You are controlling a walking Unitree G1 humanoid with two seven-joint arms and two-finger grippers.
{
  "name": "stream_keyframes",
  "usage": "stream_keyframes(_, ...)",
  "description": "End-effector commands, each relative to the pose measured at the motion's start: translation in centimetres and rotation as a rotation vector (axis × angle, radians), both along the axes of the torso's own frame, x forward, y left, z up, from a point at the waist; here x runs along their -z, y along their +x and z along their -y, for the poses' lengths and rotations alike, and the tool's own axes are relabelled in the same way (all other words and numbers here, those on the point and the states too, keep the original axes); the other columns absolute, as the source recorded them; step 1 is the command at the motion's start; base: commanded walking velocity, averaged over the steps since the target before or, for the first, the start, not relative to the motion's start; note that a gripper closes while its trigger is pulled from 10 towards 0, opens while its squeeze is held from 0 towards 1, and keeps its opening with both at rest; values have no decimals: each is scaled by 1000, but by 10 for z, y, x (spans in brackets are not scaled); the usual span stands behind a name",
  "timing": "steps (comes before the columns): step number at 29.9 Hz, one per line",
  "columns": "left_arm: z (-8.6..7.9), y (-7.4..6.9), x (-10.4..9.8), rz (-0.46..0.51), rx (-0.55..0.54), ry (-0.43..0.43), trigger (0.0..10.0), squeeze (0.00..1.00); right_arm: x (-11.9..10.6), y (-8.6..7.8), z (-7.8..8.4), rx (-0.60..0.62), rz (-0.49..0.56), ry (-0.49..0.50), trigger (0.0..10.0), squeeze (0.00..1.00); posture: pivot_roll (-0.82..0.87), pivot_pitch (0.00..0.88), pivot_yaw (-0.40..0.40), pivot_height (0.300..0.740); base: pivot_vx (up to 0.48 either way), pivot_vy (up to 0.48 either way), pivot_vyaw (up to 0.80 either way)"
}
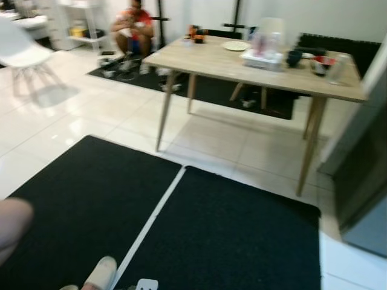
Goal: Restocking fridge
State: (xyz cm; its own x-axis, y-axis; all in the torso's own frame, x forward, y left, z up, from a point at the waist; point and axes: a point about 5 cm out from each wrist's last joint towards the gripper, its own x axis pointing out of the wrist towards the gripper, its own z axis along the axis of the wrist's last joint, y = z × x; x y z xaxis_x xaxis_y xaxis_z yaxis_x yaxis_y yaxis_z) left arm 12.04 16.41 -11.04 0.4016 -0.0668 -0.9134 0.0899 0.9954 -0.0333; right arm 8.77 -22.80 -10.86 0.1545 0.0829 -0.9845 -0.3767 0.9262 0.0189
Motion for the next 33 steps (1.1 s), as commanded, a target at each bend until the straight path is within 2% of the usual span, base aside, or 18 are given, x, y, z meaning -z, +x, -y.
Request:
stream_keyframes(1, 1, -9, 3, -32, 2, 2, 10000, 0, -1, 4, -1, -2, 11, -3, 10000, 0, -98, 0, -13, 740, 0, 0, -788)
stream_keyframes(22, 0, -10, 3, -37, 7, 3, 10000, 0, -1, 8, -2, 4, 17, -2, 10000, 0, -97, 0, -9, 740, 0, 0, -787)
stream_keyframes(28, 1, -10, 3, -37, 11, 1, 10000, 0, -2, 12, -1, 24, 53, -5, 10000, 0, -97, 0, -9, 740, 0, 0, -792)
stream_keyframes(33, 1, -10, 3, -37, 13, -3, 10000, 0, -3, 16, -1, 29, 73, 6, 10000, 0, -97, 0, -9, 740, 0, 0, 0)
